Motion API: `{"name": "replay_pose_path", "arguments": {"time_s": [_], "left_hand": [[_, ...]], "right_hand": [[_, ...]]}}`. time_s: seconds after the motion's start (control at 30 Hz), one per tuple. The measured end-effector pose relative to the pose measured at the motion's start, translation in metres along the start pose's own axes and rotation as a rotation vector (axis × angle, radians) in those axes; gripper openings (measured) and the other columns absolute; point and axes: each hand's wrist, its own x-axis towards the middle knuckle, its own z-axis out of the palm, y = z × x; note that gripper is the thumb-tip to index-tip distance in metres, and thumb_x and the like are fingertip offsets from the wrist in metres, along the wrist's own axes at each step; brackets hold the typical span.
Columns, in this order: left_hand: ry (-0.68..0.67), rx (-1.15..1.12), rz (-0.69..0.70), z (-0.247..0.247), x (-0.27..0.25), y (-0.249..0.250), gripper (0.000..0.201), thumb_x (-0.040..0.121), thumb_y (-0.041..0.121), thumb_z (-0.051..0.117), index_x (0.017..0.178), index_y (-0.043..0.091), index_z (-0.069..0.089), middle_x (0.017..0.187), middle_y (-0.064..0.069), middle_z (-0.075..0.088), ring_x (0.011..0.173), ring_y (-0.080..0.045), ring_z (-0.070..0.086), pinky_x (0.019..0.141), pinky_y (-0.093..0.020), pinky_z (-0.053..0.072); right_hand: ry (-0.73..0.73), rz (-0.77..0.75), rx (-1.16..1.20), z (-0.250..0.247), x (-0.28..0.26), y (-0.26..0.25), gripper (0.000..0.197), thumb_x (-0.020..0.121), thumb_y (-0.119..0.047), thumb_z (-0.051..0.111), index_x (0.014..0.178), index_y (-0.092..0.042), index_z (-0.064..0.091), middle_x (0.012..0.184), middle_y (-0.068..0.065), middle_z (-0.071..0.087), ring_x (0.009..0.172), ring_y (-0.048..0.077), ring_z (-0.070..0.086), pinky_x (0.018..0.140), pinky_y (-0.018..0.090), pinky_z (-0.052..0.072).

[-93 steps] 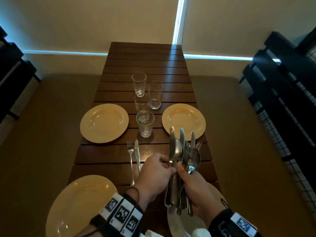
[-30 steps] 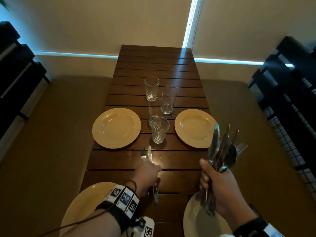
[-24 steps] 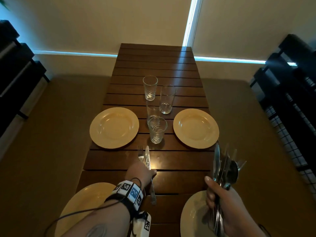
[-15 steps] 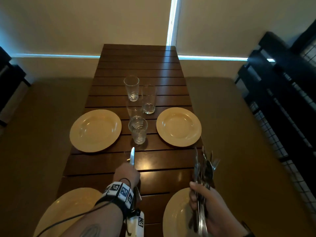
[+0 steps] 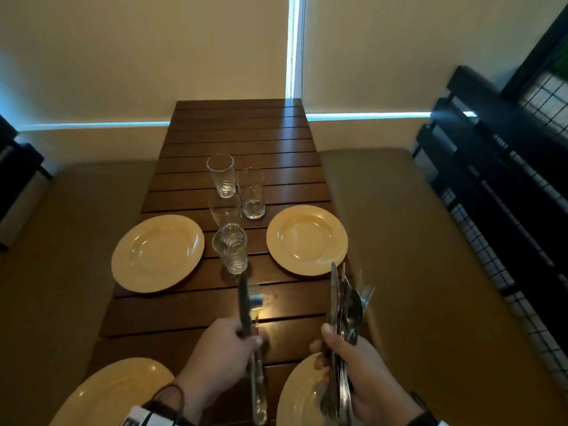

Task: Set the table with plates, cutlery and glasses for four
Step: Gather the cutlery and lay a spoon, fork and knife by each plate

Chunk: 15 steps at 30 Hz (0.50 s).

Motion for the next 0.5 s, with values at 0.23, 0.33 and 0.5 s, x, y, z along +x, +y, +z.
{"name": "replay_pose_path", "arguments": {"time_s": [0.23, 0.33, 0.5], "left_hand": [[-0.209, -0.189, 0.124, 0.023, -0.027, 0.056, 0.008, 0.097, 0.021, 0.069, 0.102, 0.016, 0.072, 0.098, -0.008, 0.078, 0.089, -0.021, 0.078, 0.081, -0.045, 0.065], [-0.174, -0.167, 0.111, 0.024, -0.025, 0.053, 0.011, 0.094, 0.023, 0.072, 0.098, 0.013, 0.074, 0.095, -0.012, 0.077, 0.085, -0.029, 0.078, 0.076, -0.051, 0.065], [-0.099, -0.205, 0.147, 0.017, -0.026, 0.048, 0.017, 0.082, 0.014, 0.084, 0.094, 0.013, 0.072, 0.090, -0.012, 0.076, 0.081, -0.029, 0.077, 0.070, -0.052, 0.066]], "right_hand": [[-0.168, 0.007, 0.082, 0.025, -0.005, 0.000, 0.040, 0.094, -0.034, 0.054, 0.110, -0.002, 0.071, 0.106, 0.022, 0.074, 0.098, 0.037, 0.072, 0.081, 0.046, 0.059], [-0.192, -0.015, 0.034, 0.031, -0.005, 0.002, 0.044, 0.088, -0.036, 0.061, 0.115, -0.004, 0.069, 0.107, 0.021, 0.074, 0.092, 0.036, 0.073, 0.078, 0.042, 0.057], [-0.241, -0.024, -0.019, 0.037, -0.008, 0.006, 0.042, 0.078, -0.024, 0.078, 0.110, 0.000, 0.065, 0.084, 0.017, 0.070, 0.065, 0.025, 0.063, 0.062, 0.035, 0.056]]}}
